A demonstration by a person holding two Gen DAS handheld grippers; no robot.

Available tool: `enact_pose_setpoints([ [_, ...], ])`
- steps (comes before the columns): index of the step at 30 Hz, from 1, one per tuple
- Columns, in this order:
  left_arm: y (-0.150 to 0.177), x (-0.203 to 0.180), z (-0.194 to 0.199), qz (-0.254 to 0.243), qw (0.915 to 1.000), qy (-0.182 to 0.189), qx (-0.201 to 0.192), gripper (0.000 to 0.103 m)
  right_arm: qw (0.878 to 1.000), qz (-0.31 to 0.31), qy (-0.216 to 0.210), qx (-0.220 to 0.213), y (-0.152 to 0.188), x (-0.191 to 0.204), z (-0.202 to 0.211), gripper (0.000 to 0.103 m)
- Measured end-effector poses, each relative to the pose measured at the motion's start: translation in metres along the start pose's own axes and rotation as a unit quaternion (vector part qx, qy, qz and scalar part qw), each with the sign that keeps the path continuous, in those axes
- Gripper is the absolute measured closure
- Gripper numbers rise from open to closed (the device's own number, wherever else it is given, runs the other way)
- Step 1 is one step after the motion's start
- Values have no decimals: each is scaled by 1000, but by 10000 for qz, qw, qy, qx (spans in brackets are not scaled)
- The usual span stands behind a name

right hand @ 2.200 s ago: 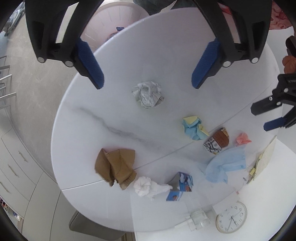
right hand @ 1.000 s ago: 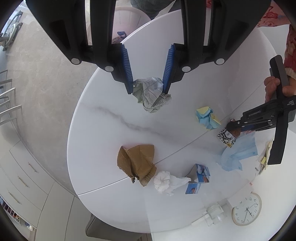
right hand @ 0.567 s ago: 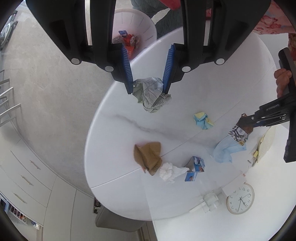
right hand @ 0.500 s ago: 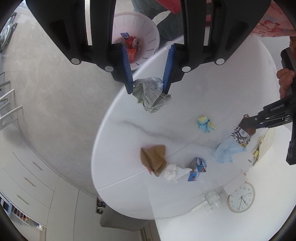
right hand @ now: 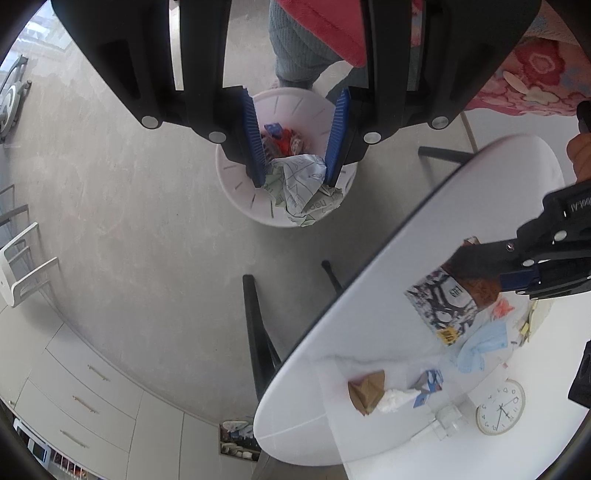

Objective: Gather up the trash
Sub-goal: 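Carry the wrapper and paper ball over the pink bin and open both grippers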

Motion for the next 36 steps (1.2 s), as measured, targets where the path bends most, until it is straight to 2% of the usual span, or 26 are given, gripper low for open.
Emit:
enact_pose_setpoints([
  [4,11,-13,-8,53,9999,-60,122,76,9995,175,-171,177,12,0,-9,66],
  [5,13,-15,-9,81,9998,-85,130,76,9992,249,-184,246,15,1,-12,58],
  [6,14,-16,-9,116,9998,-110,139,76,9992,273,-130,258,16,1,-13,41],
  [8,17,-17,-10,172,9996,-145,164,76,9994,291,19,187,17,0,-11,25],
  [9,18,-17,-11,197,9995,-166,176,76,9994,284,24,171,18,-2,-10,21],
  [15,22,-20,-14,168,9994,-219,214,76,9997,119,108,157,20,-15,-5,11],
  [23,20,-31,-34,-145,9990,-146,397,74,9993,-154,302,146,27,-38,2,7],
  [26,20,-34,-38,-242,9986,-222,410,52,9987,-253,423,130,30,-47,5,7],
  [27,19,-33,-36,-245,9986,-284,373,32,9985,-285,450,123,31,-49,6,7],
  [28,19,-34,-34,-248,9986,-331,317,19,9983,-324,475,117,32,-52,7,7],
  [31,17,-34,-23,-281,9986,-428,103,8,9976,-443,523,92,35,-59,10,7],
  [36,9,-21,-13,3,9985,-551,18,8,9972,-518,543,58,30,-61,11,7],
])
Point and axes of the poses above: each gripper's, at about its wrist camera, not at the fingertips, and z roughly against the way its jaws point, x to its left, y to its underside, the point moved 4 cm from there along -z, roughly the way its jaws point, and after that the axes turned 6 degrees about z, right-handed, at the moved point
